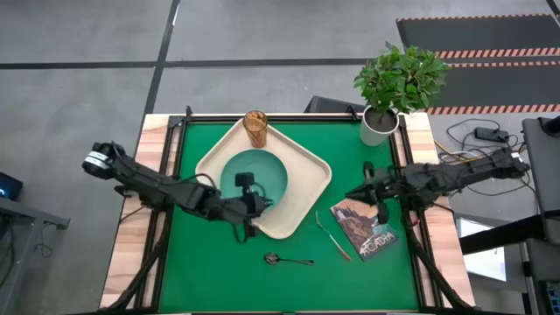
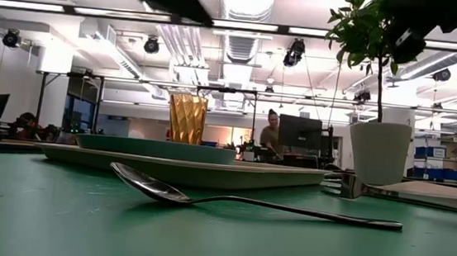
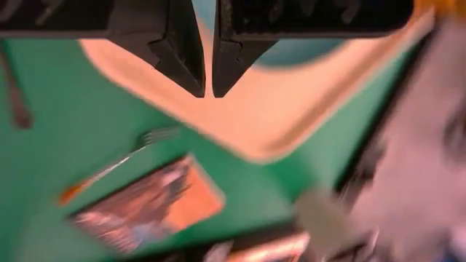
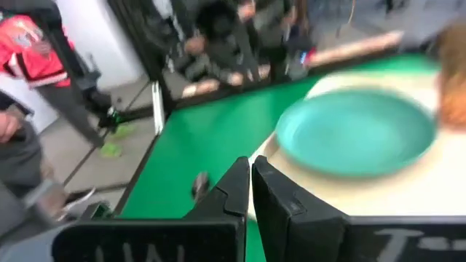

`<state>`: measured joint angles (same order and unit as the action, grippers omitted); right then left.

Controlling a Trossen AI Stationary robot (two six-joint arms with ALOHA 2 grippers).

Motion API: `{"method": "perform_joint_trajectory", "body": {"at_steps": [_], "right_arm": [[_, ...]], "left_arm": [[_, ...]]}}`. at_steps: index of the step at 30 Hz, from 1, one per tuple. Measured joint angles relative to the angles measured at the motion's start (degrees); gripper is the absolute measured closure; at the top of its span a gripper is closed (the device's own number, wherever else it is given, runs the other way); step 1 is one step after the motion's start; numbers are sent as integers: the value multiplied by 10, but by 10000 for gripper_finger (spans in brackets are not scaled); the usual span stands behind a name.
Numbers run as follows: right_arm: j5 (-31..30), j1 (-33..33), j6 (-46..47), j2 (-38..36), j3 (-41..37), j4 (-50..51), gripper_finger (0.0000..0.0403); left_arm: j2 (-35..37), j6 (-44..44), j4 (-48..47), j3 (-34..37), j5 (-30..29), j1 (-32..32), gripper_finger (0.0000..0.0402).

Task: Pick and place plate/cup/fork/spoon on tray
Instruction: Put the orange fork on the white tray to the right of the green plate

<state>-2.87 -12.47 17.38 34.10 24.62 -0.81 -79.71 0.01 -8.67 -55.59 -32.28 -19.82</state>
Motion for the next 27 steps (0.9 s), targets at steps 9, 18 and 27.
{"method": "perform_joint_trajectory", "body": {"at_steps": [9,18,27], "right_arm": [[-32,-77,136,152,73,-30,394],[-41,-151,296,305,132,24,394],[-78,-197,415,452,253,280,394]], "left_arm": [[62,112,94,73,46,-2,392],[139,112,93,110,46,-2,392],[160,109,97,110,50,-3,392]]}}
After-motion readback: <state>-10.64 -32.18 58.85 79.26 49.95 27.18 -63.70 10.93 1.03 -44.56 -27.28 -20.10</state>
